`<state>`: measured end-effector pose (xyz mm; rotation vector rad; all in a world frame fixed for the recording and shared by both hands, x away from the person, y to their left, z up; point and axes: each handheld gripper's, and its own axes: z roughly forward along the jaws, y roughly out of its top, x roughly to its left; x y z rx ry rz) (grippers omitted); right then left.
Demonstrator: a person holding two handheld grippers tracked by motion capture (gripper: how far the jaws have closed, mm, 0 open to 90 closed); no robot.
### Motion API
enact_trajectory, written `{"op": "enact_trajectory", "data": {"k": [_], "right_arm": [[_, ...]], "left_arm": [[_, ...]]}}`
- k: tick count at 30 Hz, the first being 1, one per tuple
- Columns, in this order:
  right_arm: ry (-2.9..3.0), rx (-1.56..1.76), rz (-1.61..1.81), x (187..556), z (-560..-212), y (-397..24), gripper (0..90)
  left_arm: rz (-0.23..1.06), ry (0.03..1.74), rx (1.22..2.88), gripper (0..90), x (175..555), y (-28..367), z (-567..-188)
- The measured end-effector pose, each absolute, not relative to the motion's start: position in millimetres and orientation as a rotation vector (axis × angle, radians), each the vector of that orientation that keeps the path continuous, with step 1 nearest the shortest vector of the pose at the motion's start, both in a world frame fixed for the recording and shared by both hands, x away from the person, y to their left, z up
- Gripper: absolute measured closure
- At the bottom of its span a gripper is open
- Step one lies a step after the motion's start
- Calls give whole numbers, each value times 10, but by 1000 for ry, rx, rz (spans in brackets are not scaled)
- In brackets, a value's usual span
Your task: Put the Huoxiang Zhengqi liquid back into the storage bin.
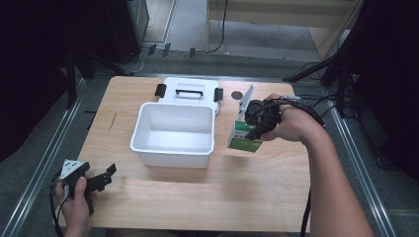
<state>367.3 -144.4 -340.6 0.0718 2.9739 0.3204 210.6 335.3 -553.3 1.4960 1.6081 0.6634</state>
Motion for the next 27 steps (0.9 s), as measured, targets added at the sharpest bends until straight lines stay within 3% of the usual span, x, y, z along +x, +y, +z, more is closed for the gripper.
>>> {"op": "enact_trajectory", "data": {"k": [14, 27], "right_arm": [[2951, 26, 315, 3622, -2872, -1327, 644], [2931, -24, 333, 3649, -2619, -961, 644]], "left_arm": [[661, 1609, 1505, 10, 2105, 3351, -5531], [658, 1609, 1503, 10, 2105, 3354, -5531]]}}
